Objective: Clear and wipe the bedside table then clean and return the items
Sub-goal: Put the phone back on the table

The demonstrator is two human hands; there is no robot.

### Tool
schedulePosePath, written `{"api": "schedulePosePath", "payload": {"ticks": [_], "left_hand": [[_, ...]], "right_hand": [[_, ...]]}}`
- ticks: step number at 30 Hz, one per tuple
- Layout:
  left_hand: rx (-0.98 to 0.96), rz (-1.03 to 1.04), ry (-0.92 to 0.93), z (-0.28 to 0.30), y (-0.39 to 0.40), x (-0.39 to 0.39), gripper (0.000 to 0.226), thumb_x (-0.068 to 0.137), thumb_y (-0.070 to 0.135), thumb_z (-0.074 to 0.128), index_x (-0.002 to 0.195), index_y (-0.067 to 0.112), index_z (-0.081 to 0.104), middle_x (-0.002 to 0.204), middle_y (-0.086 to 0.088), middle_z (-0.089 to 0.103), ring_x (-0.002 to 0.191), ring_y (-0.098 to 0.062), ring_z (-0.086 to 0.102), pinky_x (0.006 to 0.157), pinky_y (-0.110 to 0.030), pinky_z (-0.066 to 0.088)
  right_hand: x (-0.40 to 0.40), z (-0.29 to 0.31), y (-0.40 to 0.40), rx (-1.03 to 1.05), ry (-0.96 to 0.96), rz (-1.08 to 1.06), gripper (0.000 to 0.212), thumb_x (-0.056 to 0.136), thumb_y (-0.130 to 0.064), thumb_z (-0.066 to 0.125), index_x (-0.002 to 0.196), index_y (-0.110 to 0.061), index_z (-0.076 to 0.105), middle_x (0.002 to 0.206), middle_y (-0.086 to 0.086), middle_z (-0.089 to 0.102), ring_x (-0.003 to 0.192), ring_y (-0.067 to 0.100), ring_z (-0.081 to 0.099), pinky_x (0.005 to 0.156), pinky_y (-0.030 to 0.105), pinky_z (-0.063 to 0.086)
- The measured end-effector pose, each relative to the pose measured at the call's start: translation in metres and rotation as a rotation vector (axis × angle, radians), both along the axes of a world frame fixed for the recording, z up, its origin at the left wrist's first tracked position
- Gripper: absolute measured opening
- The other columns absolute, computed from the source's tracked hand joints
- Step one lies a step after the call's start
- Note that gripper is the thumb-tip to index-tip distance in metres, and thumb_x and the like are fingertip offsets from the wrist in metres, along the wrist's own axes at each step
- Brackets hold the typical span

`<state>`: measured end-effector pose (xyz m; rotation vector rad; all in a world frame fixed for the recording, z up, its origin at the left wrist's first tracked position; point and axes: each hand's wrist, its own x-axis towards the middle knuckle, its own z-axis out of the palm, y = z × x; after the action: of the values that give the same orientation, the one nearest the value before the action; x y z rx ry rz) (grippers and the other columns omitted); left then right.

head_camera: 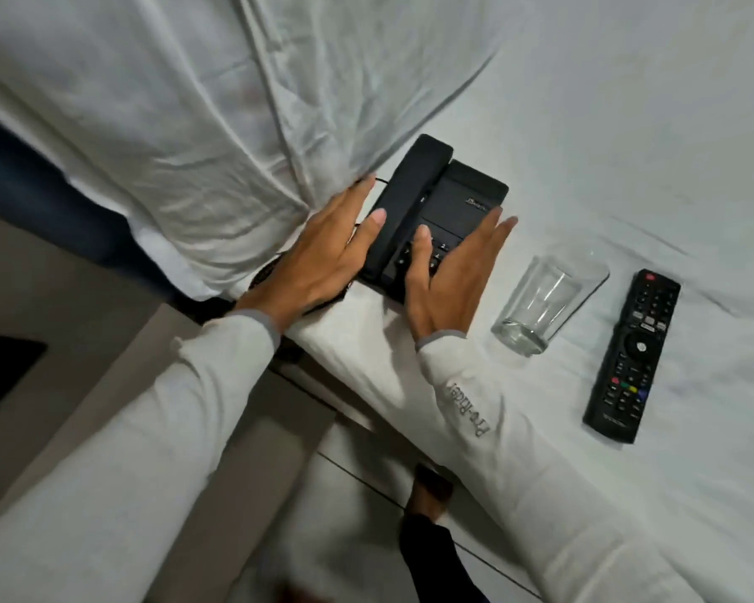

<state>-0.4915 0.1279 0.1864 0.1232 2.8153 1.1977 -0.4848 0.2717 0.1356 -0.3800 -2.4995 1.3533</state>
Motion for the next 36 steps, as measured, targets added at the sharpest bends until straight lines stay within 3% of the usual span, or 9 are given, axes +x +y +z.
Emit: {"api": "schedulePosePath", "payload": {"ticks": [4,9,12,14,17,19,27,33,36], "left_hand": [[-0.056,-0.029,-0.083,-0.029,0.011,-0.029,0.071,0.100,0.060,0.032,0.159,0.022,0.020,0.164,-0.002,0.032,0.152,-0.016,0.024,0.127,-0.039,0.019],[0.282,0.055,-0.048,-0.037,0.005,-0.008,0.045,0.103,0.026,0.051,0.147,0.016,0.046,0.132,0.013,0.059,0.121,0.011,0.053,0.105,-0.011,0.040],[0.395,0.104,-0.067,-0.039,-0.011,0.031,0.047,0.102,0.021,0.054,0.147,0.011,0.046,0.139,0.004,0.060,0.129,-0.002,0.055,0.111,-0.022,0.043],[0.430,0.156,-0.061,-0.041,-0.023,0.066,0.052,0.100,0.022,0.054,0.150,0.010,0.042,0.147,-0.002,0.055,0.137,-0.010,0.050,0.117,-0.036,0.040],[0.433,0.285,-0.057,-0.043,-0.056,0.135,0.057,0.099,0.022,0.052,0.154,0.012,0.037,0.153,-0.002,0.049,0.142,-0.009,0.045,0.119,-0.036,0.037],[0.462,0.388,-0.065,-0.047,-0.082,0.183,0.057,0.101,0.019,0.053,0.155,0.014,0.035,0.153,0.001,0.049,0.140,-0.004,0.046,0.118,-0.031,0.038],[0.526,0.861,-0.088,-0.104,-0.157,0.308,0.072,0.093,0.027,0.066,0.156,0.027,0.032,0.144,0.004,0.058,0.129,-0.006,0.058,0.110,-0.036,0.048],[0.638,1.190,-0.062,-0.150,-0.155,0.313,0.076,0.092,0.017,0.069,0.156,0.022,0.029,0.142,-0.010,0.059,0.125,-0.020,0.063,0.107,-0.049,0.051],[0.625,1.284,-0.076,-0.168,-0.143,0.302,0.078,0.090,0.029,0.069,0.156,0.032,0.027,0.145,-0.006,0.055,0.129,-0.019,0.059,0.107,-0.049,0.050]], "right_hand": [[-0.020,-0.013,-0.007,-0.415,-0.102,-0.177,0.087,0.086,-0.058,0.046,0.155,-0.011,0.023,0.158,0.011,0.039,0.145,0.026,0.038,0.119,0.045,0.032],[0.001,-0.011,-0.015,-0.469,-0.084,-0.233,0.074,0.088,-0.051,0.054,0.152,-0.021,0.034,0.144,-0.003,0.057,0.128,0.010,0.056,0.111,0.032,0.042],[0.039,0.000,-0.030,-0.459,-0.033,-0.194,0.062,0.096,-0.038,0.058,0.151,-0.017,0.037,0.135,-0.008,0.060,0.108,-0.014,0.058,0.093,0.005,0.040],[0.071,0.006,-0.045,-0.444,-0.024,-0.149,0.058,0.099,-0.031,0.058,0.151,-0.015,0.038,0.132,-0.008,0.061,0.104,-0.021,0.056,0.088,0.001,0.040],[0.123,0.005,-0.080,-0.402,0.001,-0.033,0.063,0.097,-0.035,0.056,0.153,-0.015,0.035,0.143,-0.003,0.057,0.127,-0.002,0.054,0.106,0.021,0.044],[0.155,-0.003,-0.104,-0.394,0.004,0.094,0.062,0.098,-0.032,0.056,0.153,-0.013,0.035,0.142,-0.004,0.057,0.129,0.004,0.055,0.108,0.026,0.045],[0.200,-0.064,-0.185,-0.374,-0.262,0.684,0.056,0.097,-0.024,0.062,0.149,-0.015,0.043,0.126,-0.029,0.059,0.120,-0.009,0.056,0.101,0.016,0.045],[0.167,-0.108,-0.223,-0.194,-0.382,1.019,0.058,0.093,-0.023,0.063,0.146,-0.007,0.045,0.117,-0.027,0.058,0.107,-0.020,0.056,0.092,0.003,0.042],[0.151,-0.122,-0.225,-0.136,-0.442,1.076,0.061,0.092,-0.030,0.062,0.147,-0.010,0.044,0.123,-0.013,0.065,0.114,-0.008,0.060,0.099,0.016,0.048]]}}
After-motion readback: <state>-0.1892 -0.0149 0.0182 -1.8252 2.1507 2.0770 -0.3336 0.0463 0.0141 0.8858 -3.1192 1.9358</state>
